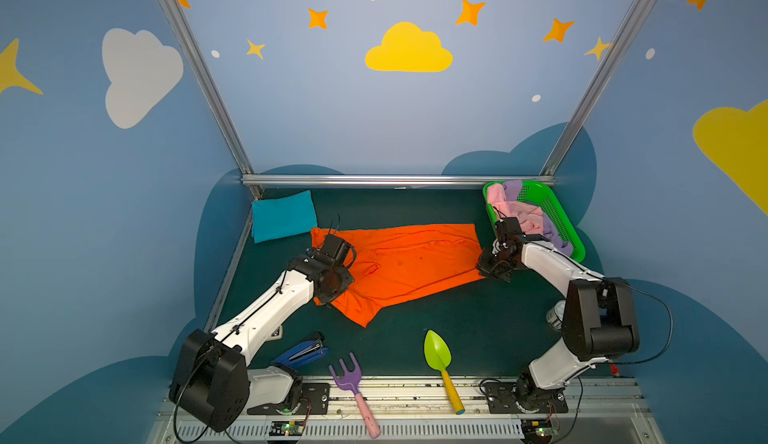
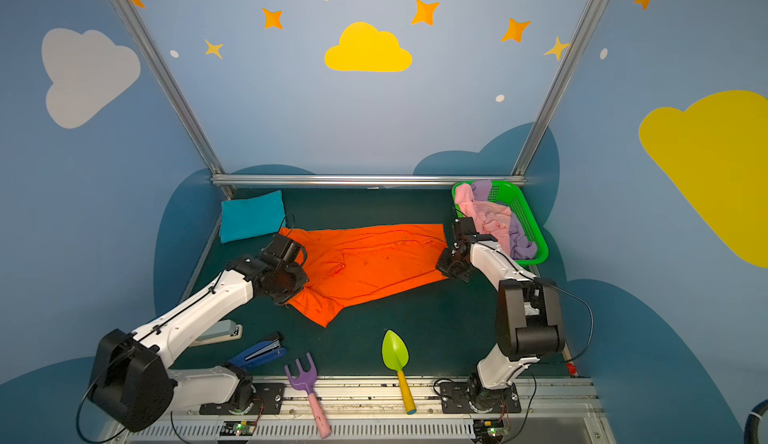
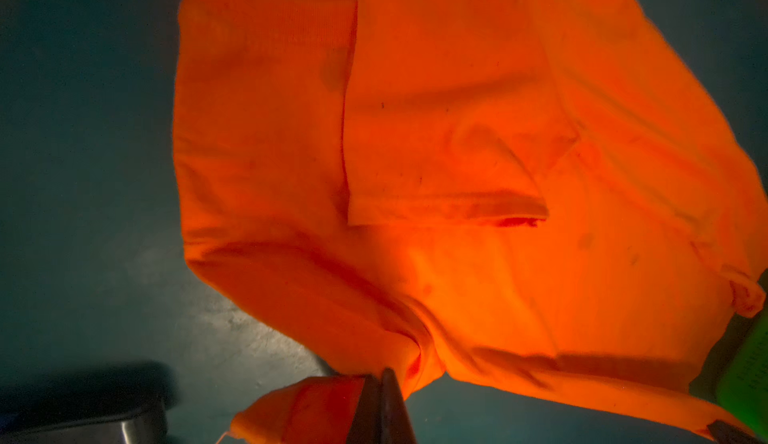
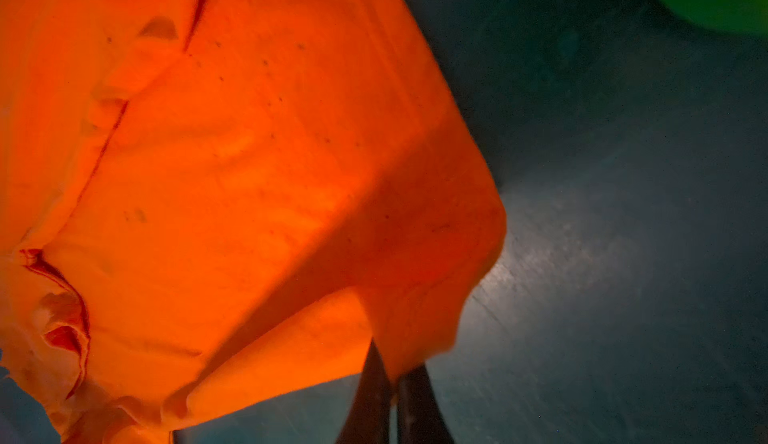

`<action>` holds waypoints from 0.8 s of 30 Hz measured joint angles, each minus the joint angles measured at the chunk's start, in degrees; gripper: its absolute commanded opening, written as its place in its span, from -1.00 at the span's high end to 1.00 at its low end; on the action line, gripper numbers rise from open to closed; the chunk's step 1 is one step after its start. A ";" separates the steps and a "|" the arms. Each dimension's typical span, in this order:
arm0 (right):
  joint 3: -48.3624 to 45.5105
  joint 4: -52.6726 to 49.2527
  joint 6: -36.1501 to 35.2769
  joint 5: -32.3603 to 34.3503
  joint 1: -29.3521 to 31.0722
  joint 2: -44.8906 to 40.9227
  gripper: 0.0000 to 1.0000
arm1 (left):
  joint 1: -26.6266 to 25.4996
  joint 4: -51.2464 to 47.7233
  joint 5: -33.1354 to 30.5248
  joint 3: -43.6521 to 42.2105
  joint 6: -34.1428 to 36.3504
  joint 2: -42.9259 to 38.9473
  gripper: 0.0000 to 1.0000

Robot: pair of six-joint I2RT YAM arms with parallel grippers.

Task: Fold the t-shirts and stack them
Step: 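Fold the held near edge over onto the far edge with both grippers and release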

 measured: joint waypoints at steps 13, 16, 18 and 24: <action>10.62 -1.95 -0.02 2.38 0.00 8.07 1.00 | 9.05 1.29 3.80 10.93 5.64 11.98 0.92; 13.03 -2.01 -0.04 2.97 0.02 9.66 1.00 | 9.94 1.38 4.09 13.20 6.14 13.38 0.92; 14.14 -2.21 -0.04 3.21 0.20 10.62 0.92 | 10.45 1.60 4.35 14.75 6.71 14.69 0.92; 15.23 -2.75 -0.04 4.31 0.90 12.61 0.86 | 11.28 1.86 5.20 17.99 8.24 19.89 0.91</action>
